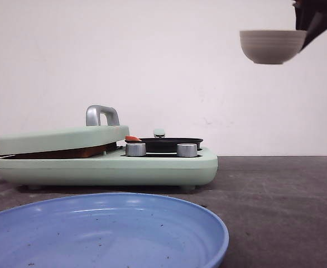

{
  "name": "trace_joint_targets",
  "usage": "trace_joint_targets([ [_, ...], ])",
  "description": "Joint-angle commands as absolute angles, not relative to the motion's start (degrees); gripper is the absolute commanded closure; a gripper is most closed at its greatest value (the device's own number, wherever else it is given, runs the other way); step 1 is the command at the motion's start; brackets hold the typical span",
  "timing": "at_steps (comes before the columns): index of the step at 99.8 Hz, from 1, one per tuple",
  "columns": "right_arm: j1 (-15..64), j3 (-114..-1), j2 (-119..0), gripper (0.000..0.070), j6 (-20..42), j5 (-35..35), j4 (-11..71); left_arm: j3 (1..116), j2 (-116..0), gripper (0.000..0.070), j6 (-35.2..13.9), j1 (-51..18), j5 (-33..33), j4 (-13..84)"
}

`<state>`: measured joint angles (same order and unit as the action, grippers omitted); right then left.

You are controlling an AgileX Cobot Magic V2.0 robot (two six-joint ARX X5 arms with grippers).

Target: Make breakfast with bread and shrimp

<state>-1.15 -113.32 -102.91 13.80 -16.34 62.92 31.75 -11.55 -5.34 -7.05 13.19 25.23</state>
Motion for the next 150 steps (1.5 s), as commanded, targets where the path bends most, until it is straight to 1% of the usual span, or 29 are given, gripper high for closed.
trace_joint_targets([
  [1,-1.52,-114.63,-105.43,0.0697,14.55,-16.53,62.76,32.01,-11.57,0.0224,-5.69,-7.2,12.8,25.02],
  [13,-1.65,-114.63,-108.29,0.0697,14.52,-16.51,63.86,32.01,-11.68,0.0224,-5.65,-7.2,11.55,24.97],
  [47,-0.49,-114.63,-120.42,0.0697,14.33,-16.49,63.68,32.01,-12.62,0.0224,-5.58,-7.2,11.35,24.97],
  [72,0.25,-114.63,-126.87,0.0697,14.15,-16.51,63.55,32.01,-12.71,0.0224,-5.39,-7.2,11.35,25.43],
  [92,0.97,-114.61,-128.53,0.0697,14.13,-16.27,63.07,32.01,-12.69,0.0224,-5.28,-7.2,11.35,27.2],
  [150,1.39,-114.32,-128.86,0.0697,13.45,-13.34,62.63,32.01,-12.69,0.0224,-5.15,-7.2,11.35,27.22],
])
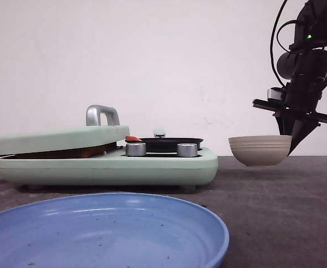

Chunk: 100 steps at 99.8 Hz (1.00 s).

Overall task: Make breakfast with bread and shrimp
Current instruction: 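Lower the cream bowl back onto the table with the right gripper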

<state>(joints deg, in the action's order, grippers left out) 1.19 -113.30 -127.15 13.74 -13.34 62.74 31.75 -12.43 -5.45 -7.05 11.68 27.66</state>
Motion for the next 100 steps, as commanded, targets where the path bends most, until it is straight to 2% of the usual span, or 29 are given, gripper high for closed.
trace_joint_targets([
  [1,1.39,-114.32,-128.86,0.0697,13.43,-13.32,62.65,32.01,-12.69,0.0224,-5.15,-7.2,11.35,27.22],
  [70,2.5,-114.3,-130.72,0.0693,12.6,-12.97,62.28,32.01,-12.69,0.0224,-4.97,-7.2,11.35,27.2],
  [76,2.55,-114.3,-130.72,0.0633,12.6,-12.99,62.15,32.01,-12.69,0.0224,-4.97,-7.2,11.35,27.2],
  [81,2.55,-114.32,-130.72,0.0504,12.6,-12.99,62.22,32.01,-12.69,0.0224,-4.97,-7.2,11.35,27.2],
  [88,2.55,-114.37,-130.63,0.0363,12.4,-13.04,62.83,32.01,-12.69,0.0224,-4.97,-7.2,11.35,27.2],
  [100,2.42,-114.52,-129.73,0.0345,8.47,-12.67,65.28,32.01,-12.69,0.0224,-4.99,-7.2,11.38,27.29],
])
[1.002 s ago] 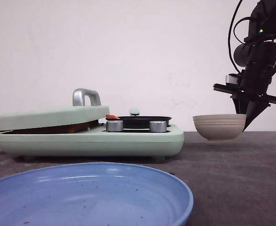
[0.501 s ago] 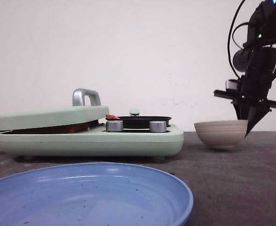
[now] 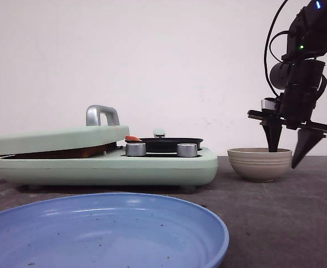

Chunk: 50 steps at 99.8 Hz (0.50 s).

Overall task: Make breakfast with bread and shrimp
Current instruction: 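Lower the cream bowl back onto the table with the right gripper, then open the right gripper and raise it from the bowl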

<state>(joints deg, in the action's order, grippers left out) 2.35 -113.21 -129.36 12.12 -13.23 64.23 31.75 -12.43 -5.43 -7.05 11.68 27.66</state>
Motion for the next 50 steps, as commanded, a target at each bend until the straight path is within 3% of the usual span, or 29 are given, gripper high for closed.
trace_joint_targets([
  [1,2.39,-114.54,-129.54,0.0345,8.23,-12.43,65.45,32.01,-12.69,0.0224,-4.99,-7.2,11.38,27.29],
  [50,4.78,-114.56,-110.45,0.0349,6.72,-10.94,63.42,32.01,-12.69,0.0226,-5.67,-7.2,11.46,28.34],
])
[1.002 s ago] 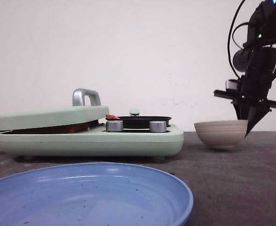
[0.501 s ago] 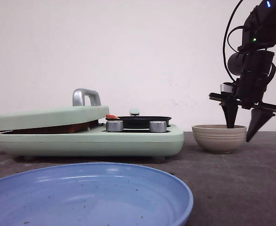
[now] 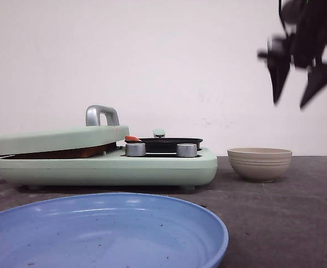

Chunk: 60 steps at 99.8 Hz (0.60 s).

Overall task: Make breakfast with bread and shrimp
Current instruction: 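Open the right gripper and raise it from the bowl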

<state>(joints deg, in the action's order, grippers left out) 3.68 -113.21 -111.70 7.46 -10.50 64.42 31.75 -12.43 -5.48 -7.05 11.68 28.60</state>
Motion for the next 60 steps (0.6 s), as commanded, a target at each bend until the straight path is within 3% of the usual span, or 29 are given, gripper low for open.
trace_joint_targets([
  [1,4.89,-114.56,-109.95,0.0349,6.72,-11.0,63.2,32.01,-12.69,0.0226,-5.67,-7.2,11.49,28.36],
  [9,5.96,-114.56,-106.08,0.0355,6.72,-12.51,61.67,32.03,-12.69,0.0242,-5.69,-7.2,11.6,28.38],
  [16,7.14,-114.56,-102.83,0.0396,6.72,-13.76,60.18,32.01,-12.69,0.0357,-5.69,-7.2,11.62,28.38],
  [23,8.62,-114.54,-99.7,0.0535,6.72,-13.56,58.98,32.01,-12.69,0.0508,-5.72,-7.2,11.62,28.38],
  [27,9.61,-114.54,-98.08,0.0627,6.72,-13.58,58.54,32.01,-12.69,0.063,-5.91,-7.2,11.6,28.38],
  [31,10.76,-114.54,-96.44,0.0697,6.66,-13.5,58.5,32.01,-12.69,0.07,-6.48,-7.2,11.6,28.36],
  [60,21.12,-111.87,-85.73,0.07,3.05,-10.31,58.37,32.01,-12.69,0.07,-9.67,-7.2,12.71,29.1],
])
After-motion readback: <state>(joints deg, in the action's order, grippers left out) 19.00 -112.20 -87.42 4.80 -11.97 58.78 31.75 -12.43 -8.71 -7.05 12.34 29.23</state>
